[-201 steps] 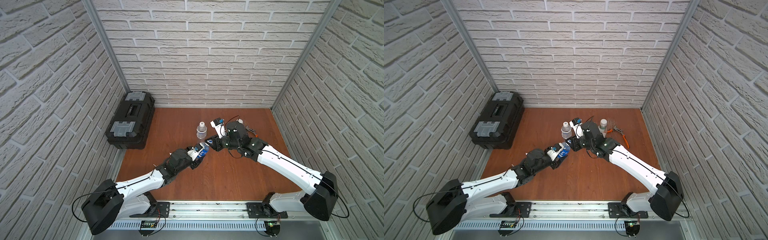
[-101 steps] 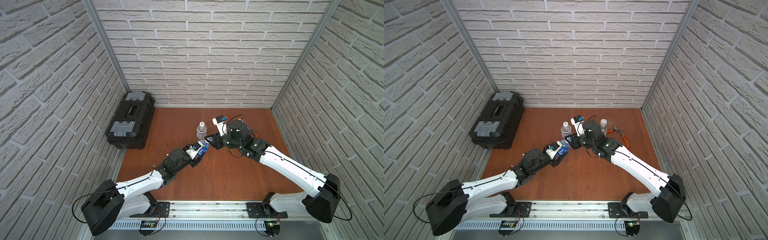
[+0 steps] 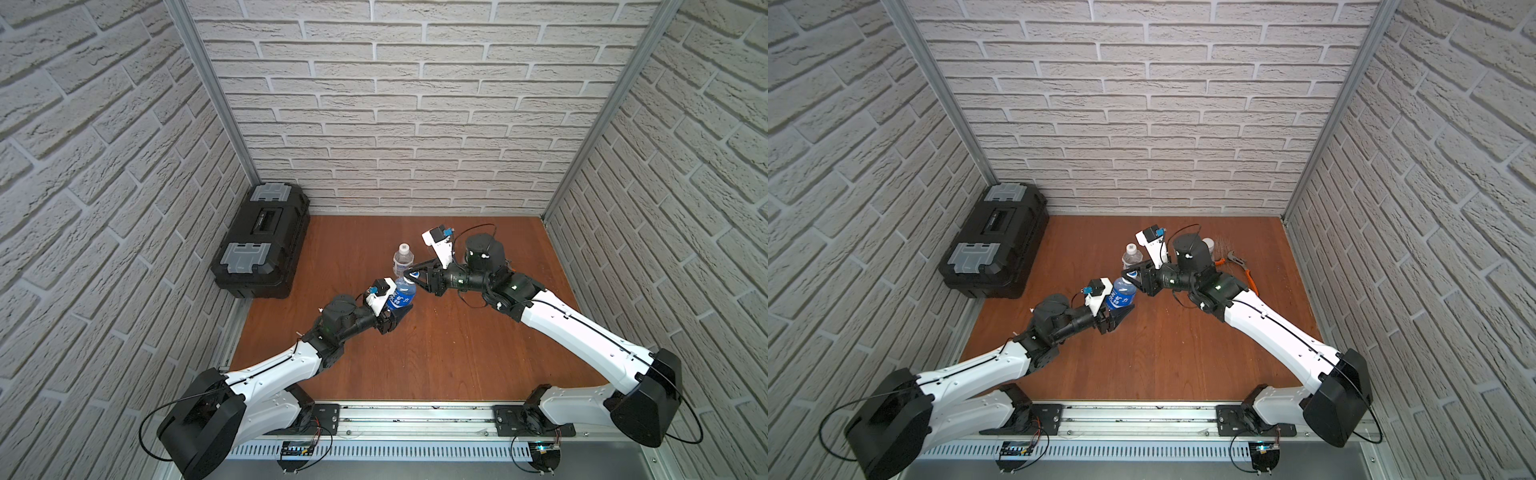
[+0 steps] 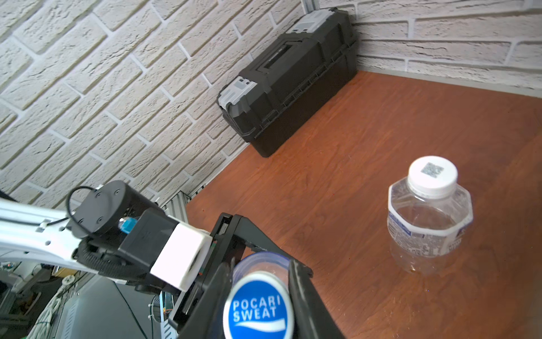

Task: Screw on the bottle caps
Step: Screw the bottle cap onto the plastic bottle.

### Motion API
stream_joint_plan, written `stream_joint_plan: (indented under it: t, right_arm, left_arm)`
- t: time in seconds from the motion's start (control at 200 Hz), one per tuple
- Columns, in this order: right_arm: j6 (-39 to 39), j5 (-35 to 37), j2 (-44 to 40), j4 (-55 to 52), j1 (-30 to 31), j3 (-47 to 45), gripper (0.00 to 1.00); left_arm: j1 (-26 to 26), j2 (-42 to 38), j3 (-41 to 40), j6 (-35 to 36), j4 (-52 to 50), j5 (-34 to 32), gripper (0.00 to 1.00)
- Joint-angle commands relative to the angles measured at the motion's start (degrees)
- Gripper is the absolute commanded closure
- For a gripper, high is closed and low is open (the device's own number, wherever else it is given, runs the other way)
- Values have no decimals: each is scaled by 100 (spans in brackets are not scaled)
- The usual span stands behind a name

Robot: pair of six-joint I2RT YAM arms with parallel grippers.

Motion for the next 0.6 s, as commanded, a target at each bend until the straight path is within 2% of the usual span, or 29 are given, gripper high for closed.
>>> stream_joint_plan:
  t: [0.0,0.175,0.295,0.455,0.595]
  right_arm:
    - [-474,-611,-11,-343,-90,214,71]
    - [-1086,-485,290,-1619,-40,833,71]
    - [-1242,-334,433,-1894,11,877,70]
    - [-715,612,467,-1677,111,739,70]
    - [54,1300,400,-1248,172,458,69]
  left_arm:
    - [39,-85,221,-172,819,875,41]
    - [45,-149,326,-67,557,857,41]
    - [-20,-220,472,123,197,554,40]
    - [-389,-316,587,623,-143,-336,40]
    - [-507,-261,383,551,536,-776,41]
